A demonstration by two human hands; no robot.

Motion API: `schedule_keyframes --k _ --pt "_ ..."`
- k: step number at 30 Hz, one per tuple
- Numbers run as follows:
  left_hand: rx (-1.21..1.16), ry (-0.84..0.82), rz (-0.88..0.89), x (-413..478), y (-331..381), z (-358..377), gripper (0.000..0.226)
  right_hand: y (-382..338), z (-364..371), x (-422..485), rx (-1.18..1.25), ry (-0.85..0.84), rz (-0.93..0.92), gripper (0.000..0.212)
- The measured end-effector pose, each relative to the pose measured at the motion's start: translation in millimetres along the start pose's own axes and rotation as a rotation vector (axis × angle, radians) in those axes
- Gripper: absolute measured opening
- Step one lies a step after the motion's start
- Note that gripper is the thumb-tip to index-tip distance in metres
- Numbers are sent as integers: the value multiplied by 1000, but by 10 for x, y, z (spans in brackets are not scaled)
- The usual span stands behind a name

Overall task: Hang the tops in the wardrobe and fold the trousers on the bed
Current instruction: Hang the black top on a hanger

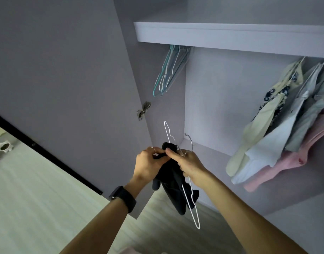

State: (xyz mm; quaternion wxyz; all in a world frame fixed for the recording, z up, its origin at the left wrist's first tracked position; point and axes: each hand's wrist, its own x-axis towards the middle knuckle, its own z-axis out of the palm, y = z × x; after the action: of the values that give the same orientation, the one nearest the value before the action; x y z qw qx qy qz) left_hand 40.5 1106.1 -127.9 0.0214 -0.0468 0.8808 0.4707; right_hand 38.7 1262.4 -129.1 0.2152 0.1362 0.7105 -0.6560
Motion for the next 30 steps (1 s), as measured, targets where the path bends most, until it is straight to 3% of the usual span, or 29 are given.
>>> schedule_keyframes --k 3,5,7,11,14,19,24,28,30 --pt "-285 -151 -121 22 -41 -174 12 96 -30 67 64 -36 8 45" --pt "-341 -161 -152 41 -73 -279 14 109 -37 112 75 -22 -2 33" --pt "-140 -50 -136 116 -155 -394 10 73 -83 155 -45 82 -25 22" --pt "493 229 -108 220 -283 -741 19 20 -451 302 -436 283 -104 18" --pt "671 325 -27 308 -371 -981 26 30 -803 405 -737 364 -101 23" --pt "797 297 186 426 -151 -987 26 -51 -929 476 -882 488 -165 16" --pt "680 227 164 578 248 -937 24 -62 -950 440 -741 431 -88 21" --pt "510 124 198 716 644 -868 20 -119 -1048 373 -425 415 38 23" --pt "433 108 237 788 845 -819 19 -178 -1119 289 -376 480 -15 26"
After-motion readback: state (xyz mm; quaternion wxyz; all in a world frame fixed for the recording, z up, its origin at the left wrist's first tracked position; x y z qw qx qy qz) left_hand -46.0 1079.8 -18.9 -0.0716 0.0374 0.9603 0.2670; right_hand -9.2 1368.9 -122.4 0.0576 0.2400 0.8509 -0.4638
